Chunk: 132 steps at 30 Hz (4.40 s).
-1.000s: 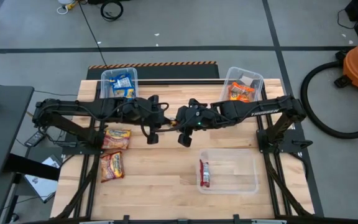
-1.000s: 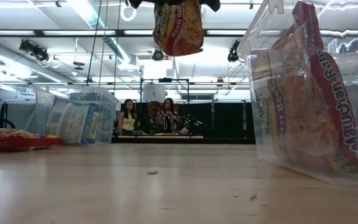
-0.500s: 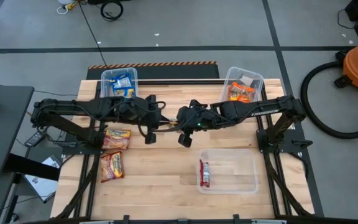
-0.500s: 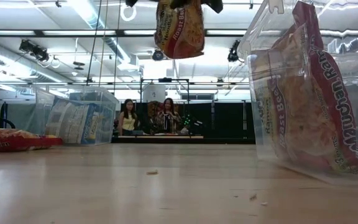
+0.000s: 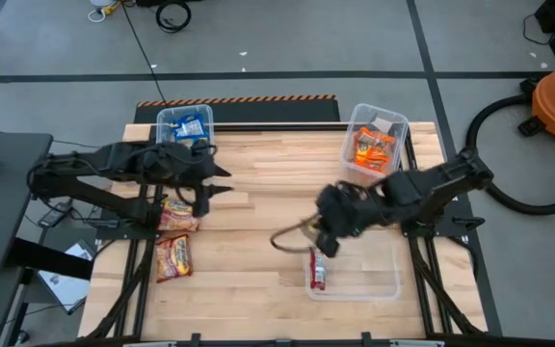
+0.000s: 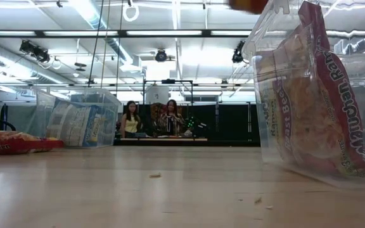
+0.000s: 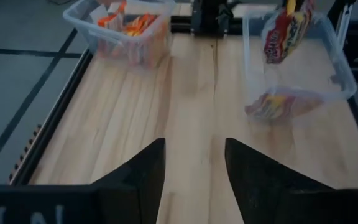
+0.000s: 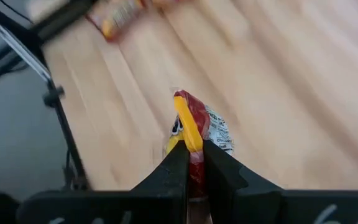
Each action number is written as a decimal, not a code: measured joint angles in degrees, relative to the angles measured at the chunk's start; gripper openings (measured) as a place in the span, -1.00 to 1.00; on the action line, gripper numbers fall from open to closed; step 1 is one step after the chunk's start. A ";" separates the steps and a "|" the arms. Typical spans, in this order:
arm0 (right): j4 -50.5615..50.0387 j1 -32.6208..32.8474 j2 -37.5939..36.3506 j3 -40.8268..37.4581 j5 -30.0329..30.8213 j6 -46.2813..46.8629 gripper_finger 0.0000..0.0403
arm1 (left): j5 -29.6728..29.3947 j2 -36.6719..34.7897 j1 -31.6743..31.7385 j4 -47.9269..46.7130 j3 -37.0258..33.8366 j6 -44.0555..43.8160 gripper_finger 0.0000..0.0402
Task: Sort Maruchan noodles
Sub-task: Put the red noodle pack into the bottom transparent bin
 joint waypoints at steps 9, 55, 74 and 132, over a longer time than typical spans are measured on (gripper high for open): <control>-9.33 14.81 -0.34 -3.99 6.56 35.05 -0.81 | -0.07 -2.12 -0.07 -1.35 0.00 -3.52 -0.14; -19.11 15.18 21.13 -6.82 15.12 69.46 -0.84 | -0.07 -1.86 -0.05 -0.95 -0.07 -7.78 -0.14; -16.22 14.30 25.02 -7.39 13.92 70.06 -0.82 | -0.07 -1.86 -0.05 0.21 -0.07 -10.57 -0.14; -9.97 15.18 2.41 -7.37 26.52 38.92 -0.44 | 10.56 3.49 -39.34 -22.91 -7.44 -49.06 -0.15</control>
